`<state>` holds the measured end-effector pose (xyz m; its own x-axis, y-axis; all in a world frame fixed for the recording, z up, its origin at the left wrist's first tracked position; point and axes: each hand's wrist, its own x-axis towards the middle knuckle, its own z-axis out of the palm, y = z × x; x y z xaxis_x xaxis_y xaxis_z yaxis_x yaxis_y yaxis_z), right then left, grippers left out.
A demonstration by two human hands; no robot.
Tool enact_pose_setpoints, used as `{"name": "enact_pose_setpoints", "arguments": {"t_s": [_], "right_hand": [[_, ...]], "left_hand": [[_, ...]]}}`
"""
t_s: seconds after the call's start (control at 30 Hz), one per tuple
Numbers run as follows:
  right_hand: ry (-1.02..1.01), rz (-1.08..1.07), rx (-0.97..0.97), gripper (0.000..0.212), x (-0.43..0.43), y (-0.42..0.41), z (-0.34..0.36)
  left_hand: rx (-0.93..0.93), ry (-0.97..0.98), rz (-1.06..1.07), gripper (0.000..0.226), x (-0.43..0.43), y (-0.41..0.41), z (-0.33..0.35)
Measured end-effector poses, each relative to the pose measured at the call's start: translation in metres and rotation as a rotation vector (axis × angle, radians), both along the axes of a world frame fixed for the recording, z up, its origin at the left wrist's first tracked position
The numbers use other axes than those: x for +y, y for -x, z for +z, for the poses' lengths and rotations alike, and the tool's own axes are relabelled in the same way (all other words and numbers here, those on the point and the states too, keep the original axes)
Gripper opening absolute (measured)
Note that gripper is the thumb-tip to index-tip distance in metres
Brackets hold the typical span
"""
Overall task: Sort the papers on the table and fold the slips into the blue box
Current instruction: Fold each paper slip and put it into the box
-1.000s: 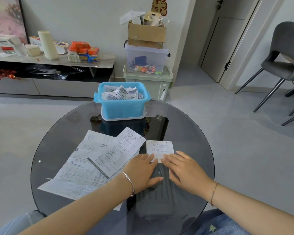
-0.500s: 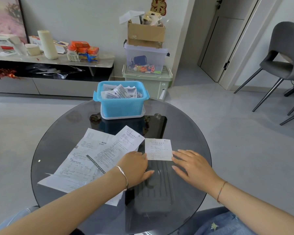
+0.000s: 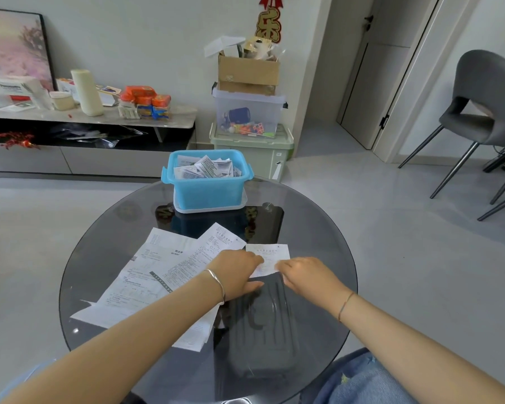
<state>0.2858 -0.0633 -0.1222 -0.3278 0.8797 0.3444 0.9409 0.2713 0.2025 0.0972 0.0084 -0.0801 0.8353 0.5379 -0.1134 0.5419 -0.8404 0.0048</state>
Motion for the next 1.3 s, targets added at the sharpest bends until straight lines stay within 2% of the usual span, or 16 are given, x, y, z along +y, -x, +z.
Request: {"name": "enact_pose_setpoints", "arguments": {"t_s": [0.07,0.17,0.23,0.27,0.33,0.4,0.47,0.5,0.57,0.63,0.73,0.8,0.87,0.97,1.07,1.3], "right_hand": [[0.036,-0.025,0.257,0.004,-0.004,0.0,0.004],[0.074,-0.113,0.772,0.015,-0.013,-0.001,0.015],[0.031,-0.128,0.964,0.017,-0.019,-0.002,0.022],[0.001,-0.135,0.98,0.022,-0.022,-0.003,0.025],[-0.078,-0.135,0.842,0.036,-0.027,-0.007,0.03],[-0.145,-0.089,0.588,0.054,-0.027,-0.014,0.029],[-0.195,-0.027,0.37,0.065,-0.023,-0.021,0.025],[-0.222,0.019,0.321,0.061,-0.021,-0.022,0.024],[-0.258,0.127,0.294,0.036,-0.018,-0.019,0.024],[-0.257,0.19,0.295,0.021,-0.019,-0.015,0.022],[-0.164,0.139,0.378,0.023,-0.022,-0.012,0.018],[-0.066,0.081,0.46,0.025,-0.024,-0.013,0.016],[0.035,0.035,0.511,0.027,-0.028,-0.015,0.014],[0.178,-0.028,0.568,0.015,-0.032,-0.018,0.01],[0.253,-0.098,0.632,0.015,-0.033,-0.02,0.009],[0.334,-0.209,0.981,0.008,-0.027,-0.02,0.01]], "left_hand": [[-0.133,0.078,0.04,0.044,0.002,-0.003,0.002],[-0.307,0.259,0.167,0.026,0.004,-0.007,0.008],[-0.476,0.403,0.266,0.021,0.006,-0.008,0.009],[-0.612,0.494,0.316,0.018,0.006,-0.009,0.009],[-0.795,0.717,0.418,0.017,0.008,-0.01,0.011],[-0.853,0.901,0.511,0.019,0.01,-0.011,0.011],[-0.864,0.989,0.552,0.024,0.011,-0.012,0.009],[-0.865,1.019,0.562,0.027,0.011,-0.013,0.008],[-0.853,1.047,0.572,0.032,0.011,-0.013,0.002],[-0.821,1.032,0.575,0.036,0.011,-0.012,-0.001],[-0.808,0.938,0.551,0.051,0.008,-0.01,-0.001],[-0.749,0.753,0.467,0.068,0.003,-0.005,-0.001],[-0.653,0.533,0.306,0.075,-0.003,0.004,-0.001],[-0.411,0.254,0.076,0.064,-0.004,0.015,-0.008],[-0.202,0.099,0.005,0.046,-0.001,0.018,-0.018],[-0.279,0.159,0.152,0.031,0.006,0.01,-0.024]]}}
